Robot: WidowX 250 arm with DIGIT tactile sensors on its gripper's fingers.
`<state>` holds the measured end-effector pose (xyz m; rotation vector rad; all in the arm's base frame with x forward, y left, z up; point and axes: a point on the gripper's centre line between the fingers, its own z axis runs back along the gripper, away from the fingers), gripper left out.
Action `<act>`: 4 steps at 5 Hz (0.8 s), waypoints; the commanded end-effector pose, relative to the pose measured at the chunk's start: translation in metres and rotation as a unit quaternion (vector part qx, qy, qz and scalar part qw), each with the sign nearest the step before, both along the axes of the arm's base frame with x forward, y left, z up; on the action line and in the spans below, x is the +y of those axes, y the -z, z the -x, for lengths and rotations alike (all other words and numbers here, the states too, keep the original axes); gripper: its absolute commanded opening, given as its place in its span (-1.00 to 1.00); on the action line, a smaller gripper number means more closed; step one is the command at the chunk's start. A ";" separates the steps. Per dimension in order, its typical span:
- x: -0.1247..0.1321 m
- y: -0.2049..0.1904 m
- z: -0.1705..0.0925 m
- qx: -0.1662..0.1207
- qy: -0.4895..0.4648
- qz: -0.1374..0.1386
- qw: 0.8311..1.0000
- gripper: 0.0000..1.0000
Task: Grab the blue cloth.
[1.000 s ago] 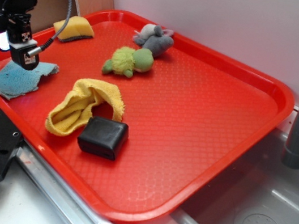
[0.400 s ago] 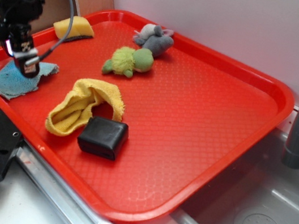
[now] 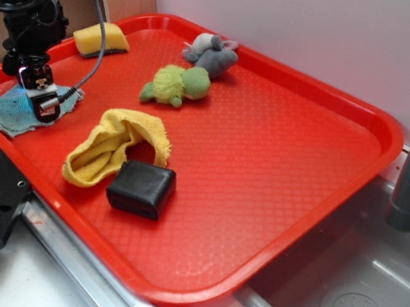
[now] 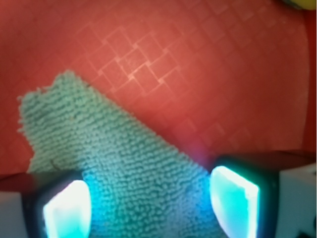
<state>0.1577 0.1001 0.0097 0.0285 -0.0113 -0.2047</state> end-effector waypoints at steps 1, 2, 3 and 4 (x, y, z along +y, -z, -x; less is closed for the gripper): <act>-0.024 0.004 0.018 0.017 -0.013 0.020 1.000 -1.00; -0.026 0.001 0.018 0.019 -0.019 0.021 0.999 -1.00; -0.029 -0.007 0.023 0.020 -0.023 0.035 0.999 -1.00; -0.039 -0.033 0.030 0.022 -0.035 0.036 0.998 -1.00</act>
